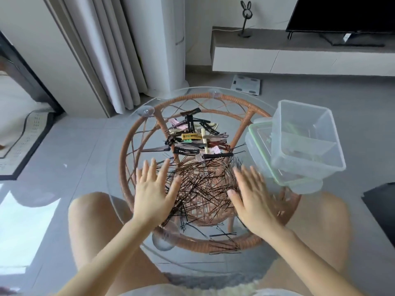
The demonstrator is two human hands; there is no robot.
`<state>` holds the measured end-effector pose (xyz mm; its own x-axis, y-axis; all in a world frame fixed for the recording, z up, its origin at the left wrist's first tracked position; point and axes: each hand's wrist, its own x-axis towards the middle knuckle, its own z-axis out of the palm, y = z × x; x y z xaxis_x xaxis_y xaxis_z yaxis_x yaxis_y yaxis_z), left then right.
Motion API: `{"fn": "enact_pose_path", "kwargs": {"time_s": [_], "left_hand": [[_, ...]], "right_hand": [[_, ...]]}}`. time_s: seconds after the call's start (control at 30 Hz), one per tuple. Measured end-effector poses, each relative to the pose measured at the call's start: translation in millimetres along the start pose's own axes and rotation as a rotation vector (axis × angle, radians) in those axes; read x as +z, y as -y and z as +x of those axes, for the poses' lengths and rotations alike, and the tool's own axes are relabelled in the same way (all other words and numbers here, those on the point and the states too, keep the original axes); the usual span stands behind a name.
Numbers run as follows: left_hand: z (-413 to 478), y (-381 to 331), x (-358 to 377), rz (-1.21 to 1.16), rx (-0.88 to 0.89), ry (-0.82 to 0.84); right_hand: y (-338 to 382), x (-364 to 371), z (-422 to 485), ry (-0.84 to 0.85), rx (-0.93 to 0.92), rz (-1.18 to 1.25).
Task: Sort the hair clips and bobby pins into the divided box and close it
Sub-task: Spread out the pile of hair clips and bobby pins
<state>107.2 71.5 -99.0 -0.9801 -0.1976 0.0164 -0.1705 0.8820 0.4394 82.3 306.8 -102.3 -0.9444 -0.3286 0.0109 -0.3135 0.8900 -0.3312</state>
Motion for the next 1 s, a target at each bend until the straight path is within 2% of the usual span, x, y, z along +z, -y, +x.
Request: {"fn": "enact_pose_path", "kwargs": {"time_s": [0.13,0.23,0.3,0.37,0.43,0.57,0.63,0.7,0.83,1.0], "left_hand": [[-0.2,-31.6,16.0,-0.124,0.017,-0.061],[5.2,-50.3,24.5,-0.272,0.029,-0.082],[6.8,-57.6,19.9,-0.383,-0.014,-0.079],[4.7,-58.6,11.4,-0.354,0.026,-0.102],[-2.8,-58.5,2.4,-0.166,0.243,-0.108],[-28.1,-64.1,-0.7,0.182,0.82,0.073],[-35.9,-65.9,8.6,0.306,0.959,0.134],[-36.2,-65.1,19.3,0.376,0.983,0.136],[-21.6,-63.9,26.4,0.39,0.909,0.055],[2.7,-64.1,20.8,0.414,0.804,-0.02]], "right_hand": [[26.1,7.7,10.9,-0.039,-0.011,0.124],[45.0,6.9,13.7,-0.079,-0.027,0.31],[49.9,-4.1,17.4,-0.18,0.026,0.434],[45.0,-21.2,31.0,-0.305,0.101,0.467],[32.4,-37.3,53.5,-0.304,0.155,0.421],[5.5,-45.5,86.2,-0.028,0.156,0.223],[-0.5,-42.9,87.7,0.032,0.139,0.159],[-1.4,-41.1,81.8,0.03,0.118,0.139],[2.4,-37.6,60.8,0.017,0.093,0.139],[16.5,-31.5,27.5,0.01,0.075,0.329]]}}
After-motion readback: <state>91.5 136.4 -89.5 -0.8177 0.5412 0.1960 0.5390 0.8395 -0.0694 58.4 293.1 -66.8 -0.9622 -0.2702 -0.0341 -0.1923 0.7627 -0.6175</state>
